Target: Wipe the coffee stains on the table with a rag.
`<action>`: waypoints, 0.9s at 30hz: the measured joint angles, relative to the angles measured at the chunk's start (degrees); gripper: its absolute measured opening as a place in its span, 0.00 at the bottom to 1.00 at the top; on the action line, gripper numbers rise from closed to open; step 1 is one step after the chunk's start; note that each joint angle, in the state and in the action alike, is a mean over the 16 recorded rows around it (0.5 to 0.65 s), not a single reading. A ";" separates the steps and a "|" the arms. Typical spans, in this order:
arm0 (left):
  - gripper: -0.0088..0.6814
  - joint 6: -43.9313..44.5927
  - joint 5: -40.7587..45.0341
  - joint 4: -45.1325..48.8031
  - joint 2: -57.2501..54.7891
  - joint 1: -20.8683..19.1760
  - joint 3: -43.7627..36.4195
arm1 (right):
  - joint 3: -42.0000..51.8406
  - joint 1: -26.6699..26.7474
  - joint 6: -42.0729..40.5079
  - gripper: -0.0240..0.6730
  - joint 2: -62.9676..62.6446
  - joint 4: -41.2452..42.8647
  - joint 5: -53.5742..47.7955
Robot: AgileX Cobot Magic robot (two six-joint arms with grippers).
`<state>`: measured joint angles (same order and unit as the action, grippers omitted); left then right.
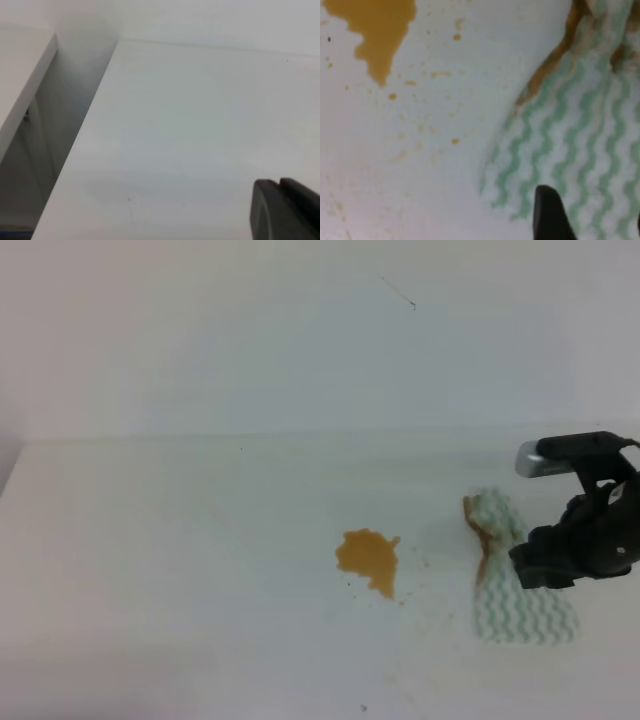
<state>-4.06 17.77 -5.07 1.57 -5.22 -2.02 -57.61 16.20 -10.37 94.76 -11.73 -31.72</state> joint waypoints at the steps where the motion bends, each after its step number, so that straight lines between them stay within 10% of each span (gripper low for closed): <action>1: 0.01 0.00 0.00 0.00 0.00 0.00 0.00 | -0.45 0.00 -0.39 0.56 1.17 -0.48 0.59; 27: 0.01 0.00 -0.43 0.00 0.00 0.00 -0.13 | -11.31 0.01 -3.49 0.21 18.52 -1.96 1.58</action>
<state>-4.06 17.34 -5.07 1.57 -5.22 -2.15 -68.93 16.21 -13.86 113.28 -13.69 -30.14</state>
